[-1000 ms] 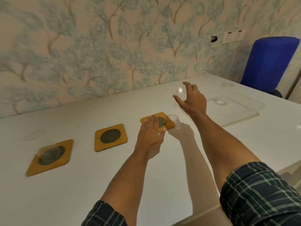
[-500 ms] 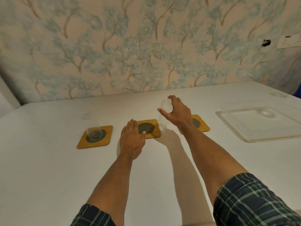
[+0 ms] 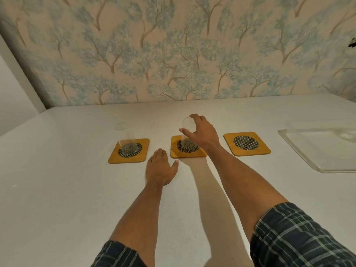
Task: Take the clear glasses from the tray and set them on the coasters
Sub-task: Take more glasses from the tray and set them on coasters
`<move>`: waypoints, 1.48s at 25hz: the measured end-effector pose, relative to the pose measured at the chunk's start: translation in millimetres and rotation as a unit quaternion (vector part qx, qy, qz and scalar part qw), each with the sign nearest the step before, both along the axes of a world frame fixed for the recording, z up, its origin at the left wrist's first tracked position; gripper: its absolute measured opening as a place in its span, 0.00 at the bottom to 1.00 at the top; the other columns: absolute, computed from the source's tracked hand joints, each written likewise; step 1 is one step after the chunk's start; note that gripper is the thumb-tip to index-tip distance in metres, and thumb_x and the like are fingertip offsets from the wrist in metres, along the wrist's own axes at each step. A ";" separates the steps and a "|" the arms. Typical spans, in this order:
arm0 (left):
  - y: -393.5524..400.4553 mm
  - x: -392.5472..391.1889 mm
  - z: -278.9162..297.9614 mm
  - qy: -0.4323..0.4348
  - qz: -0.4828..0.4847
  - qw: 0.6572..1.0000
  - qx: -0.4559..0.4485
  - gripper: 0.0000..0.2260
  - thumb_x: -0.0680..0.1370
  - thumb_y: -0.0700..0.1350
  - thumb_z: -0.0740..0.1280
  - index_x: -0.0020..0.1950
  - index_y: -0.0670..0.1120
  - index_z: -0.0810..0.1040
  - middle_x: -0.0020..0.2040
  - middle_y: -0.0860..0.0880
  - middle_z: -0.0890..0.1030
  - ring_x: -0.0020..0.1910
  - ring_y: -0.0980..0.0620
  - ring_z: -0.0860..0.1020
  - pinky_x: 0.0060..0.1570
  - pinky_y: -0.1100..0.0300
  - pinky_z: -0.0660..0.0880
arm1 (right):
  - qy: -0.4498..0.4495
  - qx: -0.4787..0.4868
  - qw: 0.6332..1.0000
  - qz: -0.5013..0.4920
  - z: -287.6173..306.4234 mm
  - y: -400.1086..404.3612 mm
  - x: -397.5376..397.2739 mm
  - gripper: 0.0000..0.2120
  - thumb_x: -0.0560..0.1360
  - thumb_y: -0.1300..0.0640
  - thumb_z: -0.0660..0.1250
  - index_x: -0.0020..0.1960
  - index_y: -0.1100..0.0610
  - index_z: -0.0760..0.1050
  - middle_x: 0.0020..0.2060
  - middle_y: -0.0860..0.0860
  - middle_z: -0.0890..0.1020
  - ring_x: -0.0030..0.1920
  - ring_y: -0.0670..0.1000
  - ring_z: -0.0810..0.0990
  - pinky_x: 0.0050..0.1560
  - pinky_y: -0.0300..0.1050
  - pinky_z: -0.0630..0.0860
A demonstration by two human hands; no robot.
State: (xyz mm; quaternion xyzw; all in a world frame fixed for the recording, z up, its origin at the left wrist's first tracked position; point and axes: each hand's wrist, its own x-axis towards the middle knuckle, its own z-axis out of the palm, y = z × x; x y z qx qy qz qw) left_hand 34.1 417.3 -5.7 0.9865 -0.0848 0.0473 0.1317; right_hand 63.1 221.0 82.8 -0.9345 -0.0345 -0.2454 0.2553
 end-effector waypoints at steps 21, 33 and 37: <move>-2.3 -2.5 0.7 -0.020 0.008 1.000 -0.022 0.37 0.80 0.65 0.52 0.81 0.42 0.55 0.82 0.44 0.58 0.81 0.45 0.56 0.78 0.50 0.54 | 0.103 -0.065 0.991 -0.053 -9.6 10.1 1.2 0.51 0.70 0.25 0.62 0.81 0.47 0.41 0.73 0.54 0.66 0.55 0.63 0.80 0.43 0.52 0.72; -82.9 -24.7 59.7 -0.221 -0.308 0.917 0.127 0.20 0.79 0.50 0.60 0.68 0.42 0.74 0.68 0.43 0.77 0.61 0.41 0.77 0.60 0.45 0.73 | -0.001 -0.242 0.953 -0.181 14.4 -133.4 -58.0 0.39 0.79 0.35 0.57 0.81 0.51 0.44 0.61 0.58 0.76 0.38 0.62 0.81 0.29 0.48 0.68; -140.3 -29.6 68.2 -0.194 -0.336 0.917 0.095 0.27 0.80 0.53 0.60 0.76 0.40 0.66 0.75 0.40 0.70 0.68 0.40 0.72 0.63 0.44 0.71 | 0.041 -0.236 0.937 -0.254 12.6 -180.3 -82.5 0.40 0.78 0.40 0.64 0.81 0.51 0.46 0.61 0.56 0.75 0.42 0.61 0.82 0.33 0.49 0.69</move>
